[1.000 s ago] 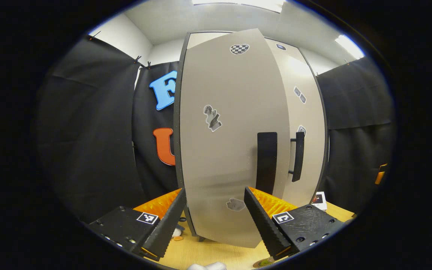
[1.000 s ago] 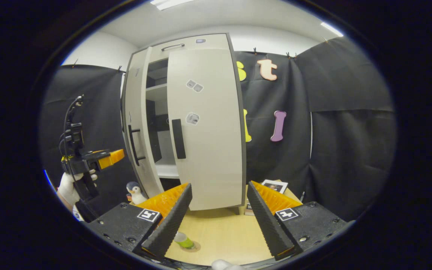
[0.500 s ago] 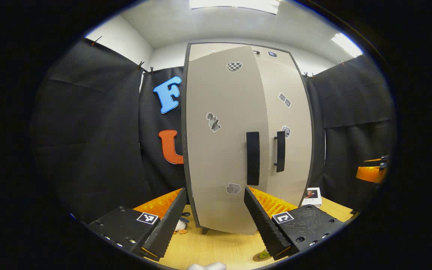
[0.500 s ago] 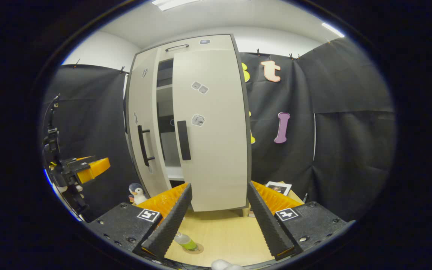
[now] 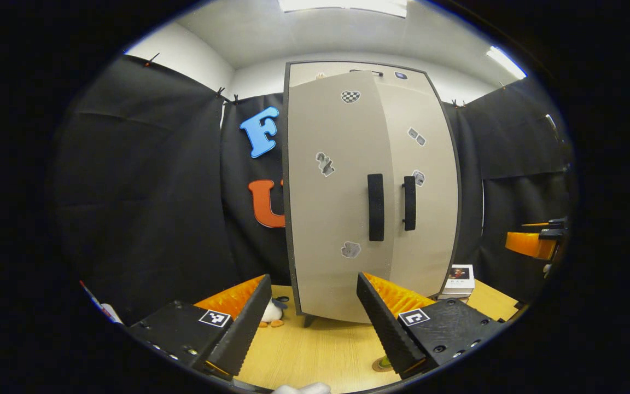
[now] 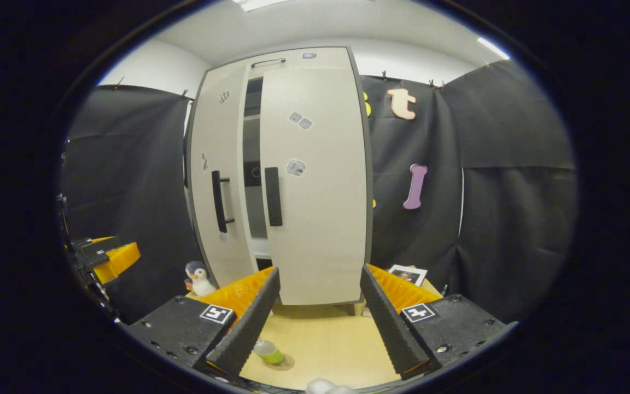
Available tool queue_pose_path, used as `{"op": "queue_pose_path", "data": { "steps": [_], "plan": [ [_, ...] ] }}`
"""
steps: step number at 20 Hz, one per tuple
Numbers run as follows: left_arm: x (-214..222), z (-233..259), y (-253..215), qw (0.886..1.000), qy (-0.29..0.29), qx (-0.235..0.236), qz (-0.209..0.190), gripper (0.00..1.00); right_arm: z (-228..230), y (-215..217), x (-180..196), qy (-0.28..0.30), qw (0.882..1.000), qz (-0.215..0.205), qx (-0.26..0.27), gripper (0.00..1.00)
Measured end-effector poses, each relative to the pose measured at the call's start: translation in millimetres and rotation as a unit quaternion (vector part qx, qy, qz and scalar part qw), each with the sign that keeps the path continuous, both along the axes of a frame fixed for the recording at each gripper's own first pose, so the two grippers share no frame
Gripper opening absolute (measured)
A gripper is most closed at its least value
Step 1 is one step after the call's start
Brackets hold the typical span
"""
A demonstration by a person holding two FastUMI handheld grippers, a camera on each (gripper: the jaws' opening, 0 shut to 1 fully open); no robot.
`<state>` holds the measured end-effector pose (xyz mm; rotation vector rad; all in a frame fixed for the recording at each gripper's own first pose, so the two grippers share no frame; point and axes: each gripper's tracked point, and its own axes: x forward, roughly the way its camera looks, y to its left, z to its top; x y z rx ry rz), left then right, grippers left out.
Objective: Grasp the bottle in the cabinet with the left hand and place it on the coaster, then close the right door with the right hand and the left door with the left hand.
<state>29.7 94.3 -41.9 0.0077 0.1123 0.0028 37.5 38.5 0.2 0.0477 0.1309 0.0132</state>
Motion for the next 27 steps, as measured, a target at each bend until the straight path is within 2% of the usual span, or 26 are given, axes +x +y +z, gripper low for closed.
{"op": "queue_pose_path", "data": {
  "steps": [15,19,27],
  "plan": [
    [8,-2,0,1.0,0.005,-0.016,-0.007,0.96,7,0,-4,-0.014,1.0,-0.006,-0.009,0.97],
    [7,-3,3,1.0,0.007,-0.013,-0.006,0.96,8,5,-6,-0.016,1.0,-0.001,-0.009,0.95],
    [3,4,4,1.0,0.0,-0.006,-0.008,0.96,11,8,-10,-0.022,1.0,-0.002,-0.006,0.97]
  ]
}}
